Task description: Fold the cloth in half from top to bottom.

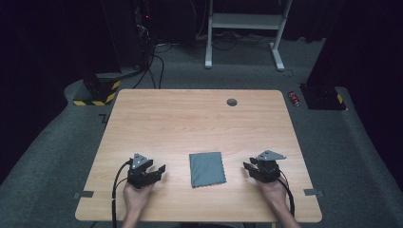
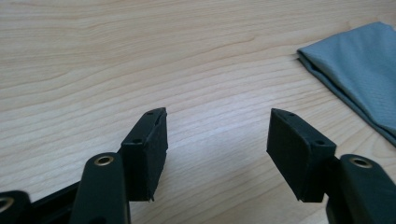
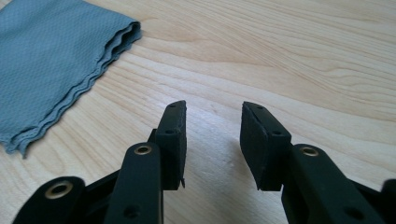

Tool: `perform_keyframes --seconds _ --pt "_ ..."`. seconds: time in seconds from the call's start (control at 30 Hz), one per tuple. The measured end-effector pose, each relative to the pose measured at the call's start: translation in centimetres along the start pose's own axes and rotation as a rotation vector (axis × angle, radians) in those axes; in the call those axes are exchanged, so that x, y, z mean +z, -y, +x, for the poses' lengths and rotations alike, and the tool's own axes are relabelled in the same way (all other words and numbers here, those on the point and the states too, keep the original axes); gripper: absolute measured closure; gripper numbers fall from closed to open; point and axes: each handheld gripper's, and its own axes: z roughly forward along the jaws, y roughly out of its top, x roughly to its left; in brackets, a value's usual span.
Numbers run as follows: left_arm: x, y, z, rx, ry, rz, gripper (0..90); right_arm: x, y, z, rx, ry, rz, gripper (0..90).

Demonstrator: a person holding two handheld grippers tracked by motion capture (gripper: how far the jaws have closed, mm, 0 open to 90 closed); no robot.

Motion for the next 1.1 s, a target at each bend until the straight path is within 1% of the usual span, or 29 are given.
perform_keyframes --seconds 0.03,0.07,0.13,0.17,0.2,0.27,0.53,0.57,0.6,0.63,0.67,0.7,0.73,0.77,0.8,0.87,0.9,1.0,1.1 --pt "0.0 0.0 0.0 0.0 0.0 0.0 38.6 0.0 0.0 0.0 0.0 0.0 0.0 61.0" --pt "0.0 0.2 0.3 -0.01 -0.007 0.0 38.5 0.0 0.0 -0.1 0.009 0.005 0.002 60.9" --pt "0.0 0.3 0.4 -0.011 -0.013 0.001 38.6 0.0 0.1 -0.2 0.007 0.008 0.004 60.9" --pt "0.0 0.3 0.5 -0.019 -0.015 0.003 38.6 0.0 0.1 -0.4 0.005 0.008 0.007 61.2" --pt "-0.1 0.3 0.7 -0.012 -0.022 0.005 38.5 0.0 0.2 -0.4 0.008 0.005 0.01 61.5" --pt "-0.1 0.3 0.9 -0.012 -0.037 0.001 38.6 0.0 0.3 -0.6 0.019 0.001 0.014 61.7" --pt "-0.3 0.4 1.3 -0.022 -0.046 0.004 38.6 -0.1 0.6 -1.0 0.029 0.019 0.015 60.9" --pt "-0.3 0.4 1.2 -0.019 -0.049 0.011 38.6 -0.1 0.6 -1.1 0.028 0.021 0.014 60.8" --pt "-0.1 0.3 1.2 -0.003 -0.058 0.031 38.1 -0.1 0.6 -1.1 0.025 0.025 0.014 60.1" --pt "0.0 0.3 1.0 0.005 -0.068 0.04 37.5 -0.1 0.6 -1.0 0.02 0.027 0.015 59.8" --pt "0.0 0.3 1.0 0.005 -0.068 0.04 37.2 -0.1 0.6 -1.0 0.02 0.027 0.015 59.8" --pt "0.2 0.2 0.7 0.027 -0.089 0.045 37.1 -0.1 0.6 -0.9 0.002 0.037 0.017 58.7" --pt "0.2 0.2 0.5 0.045 -0.102 0.05 36.9 -0.1 0.6 -0.7 -0.003 0.044 0.021 57.9" --pt "0.2 0.2 0.5 0.045 -0.102 0.05 36.7 -0.1 0.6 -0.7 -0.003 0.044 0.021 57.9" --pt "0.3 0.2 0.3 0.062 -0.112 0.057 36.7 0.0 0.6 -0.6 -0.014 0.051 0.019 57.7" --pt "0.4 0.2 0.1 0.075 -0.12 0.062 35.1 -0.1 0.6 -0.6 -0.002 0.05 0.022 54.0" --pt "0.3 0.2 0.1 0.073 -0.119 0.063 33.8 0.0 0.6 -0.7 -0.002 0.041 0.024 52.3" --pt "0.4 0.2 0.0 0.072 -0.115 0.064 32.4 0.0 0.6 -0.6 -0.008 0.045 0.026 47.2" --pt "0.4 0.2 0.0 0.074 -0.111 0.066 31.3 0.0 0.6 -0.6 -0.004 0.048 0.027 45.7"
